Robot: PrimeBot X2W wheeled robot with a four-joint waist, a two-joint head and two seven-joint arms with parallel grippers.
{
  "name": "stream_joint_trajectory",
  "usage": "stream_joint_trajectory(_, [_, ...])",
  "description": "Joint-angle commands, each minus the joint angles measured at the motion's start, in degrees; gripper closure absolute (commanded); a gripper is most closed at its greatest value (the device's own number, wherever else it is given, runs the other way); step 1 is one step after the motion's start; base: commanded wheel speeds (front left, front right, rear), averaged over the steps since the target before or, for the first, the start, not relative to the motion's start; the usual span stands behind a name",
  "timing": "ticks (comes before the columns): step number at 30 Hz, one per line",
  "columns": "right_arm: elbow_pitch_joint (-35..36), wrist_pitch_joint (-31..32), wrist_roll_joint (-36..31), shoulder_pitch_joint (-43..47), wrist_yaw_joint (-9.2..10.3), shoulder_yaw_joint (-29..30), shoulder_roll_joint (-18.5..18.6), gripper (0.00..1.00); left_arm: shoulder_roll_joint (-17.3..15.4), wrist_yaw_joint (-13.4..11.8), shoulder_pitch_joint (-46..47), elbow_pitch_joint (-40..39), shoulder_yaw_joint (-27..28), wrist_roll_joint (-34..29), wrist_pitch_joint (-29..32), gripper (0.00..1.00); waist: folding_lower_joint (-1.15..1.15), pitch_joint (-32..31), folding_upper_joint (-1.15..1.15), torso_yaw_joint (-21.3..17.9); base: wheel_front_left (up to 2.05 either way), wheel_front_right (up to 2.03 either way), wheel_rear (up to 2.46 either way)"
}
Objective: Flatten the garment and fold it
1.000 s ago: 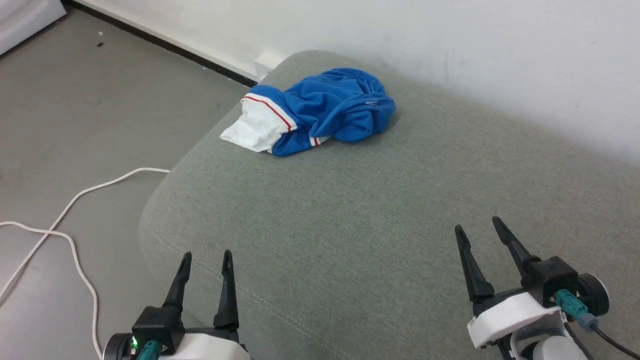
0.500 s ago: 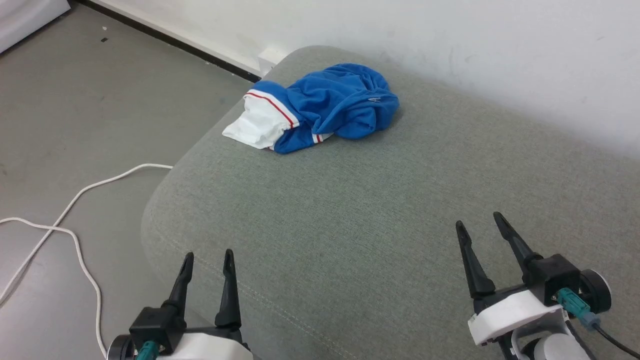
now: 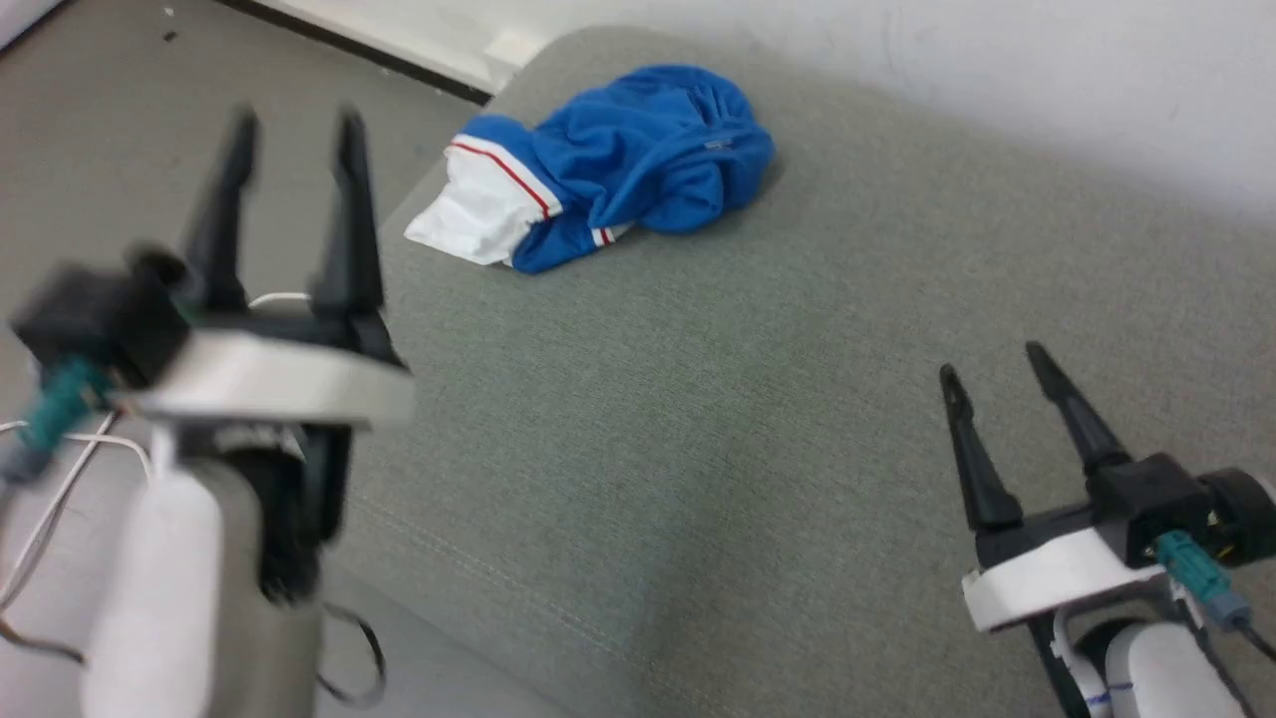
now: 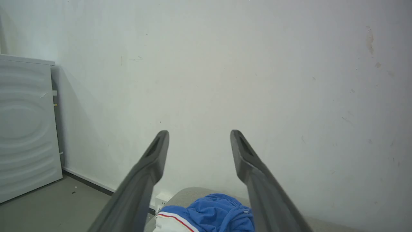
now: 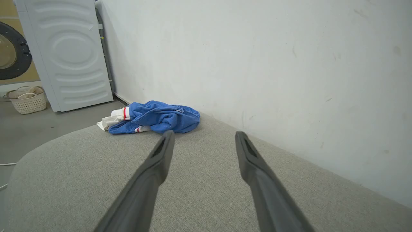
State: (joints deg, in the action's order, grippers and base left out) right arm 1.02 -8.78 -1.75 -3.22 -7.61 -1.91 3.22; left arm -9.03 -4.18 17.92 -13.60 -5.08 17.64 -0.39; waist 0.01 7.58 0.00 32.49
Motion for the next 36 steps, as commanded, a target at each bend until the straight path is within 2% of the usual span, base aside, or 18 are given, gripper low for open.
stream_joint_trajectory(1, [1.79,0.68,-0.51,-1.21,0.12,0.05,0.50,0.00,-0.89,-0.32,4.04,0.25,0.93,0.22,1.71,0.00,-0.01,3.99,0.00,-2.35,0.00,0.00,0.00])
stream_joint_trajectory(4, [5.76,2.57,-0.44,-2.05,0.12,-0.46,2.07,0.00,-3.88,0.39,11.28,2.44,1.18,-1.08,5.51,0.00,-0.01,7.13,0.00,-3.76,0.00,0.00,0.00])
stream_joint_trajectory(9, [12.39,5.97,-0.16,-3.46,0.12,-1.27,5.16,0.00,-5.09,1.61,20.94,9.00,2.35,1.69,9.69,0.00,-0.01,12.24,0.00,-5.93,0.00,0.00,0.00])
stream_joint_trajectory(16, [20.28,10.67,0.43,-5.15,0.12,-0.82,9.03,0.00,-8.18,4.28,29.88,19.95,3.06,4.51,15.30,0.00,-0.01,19.44,0.00,-9.38,0.00,0.00,0.00])
stream_joint_trajectory(18, [22.01,11.69,0.59,-5.32,0.12,-0.28,9.92,0.00,-9.13,6.22,31.48,22.51,2.32,5.56,17.57,0.00,-0.01,21.05,0.00,-10.42,0.00,0.00,0.00])
stream_joint_trajectory(23, [25.46,13.52,1.32,-5.84,0.12,1.23,12.16,0.00,-10.33,8.54,35.00,27.42,2.57,8.98,20.75,0.00,-0.01,24.60,0.00,-12.93,0.00,0.00,0.00])
stream_joint_trajectory(31, [27.28,14.72,2.63,-5.72,0.12,3.34,14.31,0.00,-10.52,9.94,36.45,34.45,1.60,12.60,24.87,0.00,-0.01,28.35,0.00,-15.71,0.00,0.00,0.00])
stream_joint_trajectory(36, [28.15,15.12,3.04,-5.74,0.12,3.23,15.08,0.00,-12.02,10.01,36.01,38.45,0.08,13.15,30.75,0.00,-0.01,29.30,0.00,-17.49,0.00,0.00,0.00])
